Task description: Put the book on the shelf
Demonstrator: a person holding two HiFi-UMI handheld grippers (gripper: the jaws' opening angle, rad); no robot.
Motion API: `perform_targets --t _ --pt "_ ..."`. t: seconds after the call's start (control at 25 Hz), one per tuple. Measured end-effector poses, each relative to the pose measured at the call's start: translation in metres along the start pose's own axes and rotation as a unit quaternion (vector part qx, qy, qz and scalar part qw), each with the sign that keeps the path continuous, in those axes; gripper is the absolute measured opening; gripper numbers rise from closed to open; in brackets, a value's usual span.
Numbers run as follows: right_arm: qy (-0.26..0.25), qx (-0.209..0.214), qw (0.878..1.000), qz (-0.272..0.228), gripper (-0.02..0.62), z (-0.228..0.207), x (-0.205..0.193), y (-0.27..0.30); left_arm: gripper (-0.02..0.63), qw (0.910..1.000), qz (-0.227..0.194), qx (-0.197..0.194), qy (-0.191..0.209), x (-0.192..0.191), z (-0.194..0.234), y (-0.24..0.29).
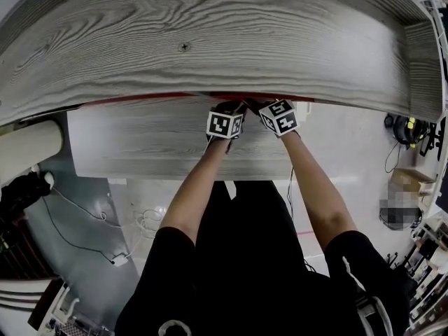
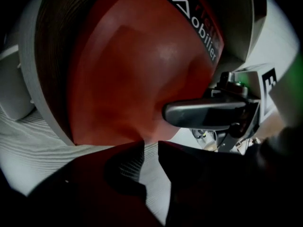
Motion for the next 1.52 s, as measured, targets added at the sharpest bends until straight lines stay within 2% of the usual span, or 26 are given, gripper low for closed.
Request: perform_targets --t 0.28,0.52,0.64,0.88,1.24,1.52 --pt "0.058 -0.021 0.998 -0.028 0.359 -0.001 -0.012 -0.015 0.089 0.9985 -0.035 0.009 -0.041 0.006 0.004 0.003" --pt "0.016 -0.049 0.999 -0.016 0.259 -0.001 -0.015 -0.021 0.089 0.9986 -0.031 0.010 -0.042 0.006 0.005 0.008" --pt "0.004 -0.066 0.998 -0.002 0.253 0.002 -0.017 -0.022 0.089 0.9987 -0.031 0.012 -0.038 0.008 0.003 0.011" --pt "0.034 -0.092 0.995 0.000 0.250 0.001 -0.020 -0.025 0.089 0.9985 -0.039 0.007 -0.039 0.011 0.001 0.010" --pt "-0.020 -0.104 0.994 -0.003 0.250 0.000 -0.004 -0.008 0.089 0.9981 -0.043 0.012 -0.044 -0.005 0.002 -0.004" --pt "0.016 -0.107 0.994 -0.022 0.253 -0.008 0.000 -0.002 0.089 0.9977 -0.053 0.010 -0.040 -0.016 -0.006 -0.032"
Point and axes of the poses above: the fingertips, and each gripper's own axes: y forward along the fingers, z to its left, x out of its top, the point moved 8 cm from there along -y, backward along the fingers, and after that the axes turned 3 degrees about y, right-handed, at the moved point
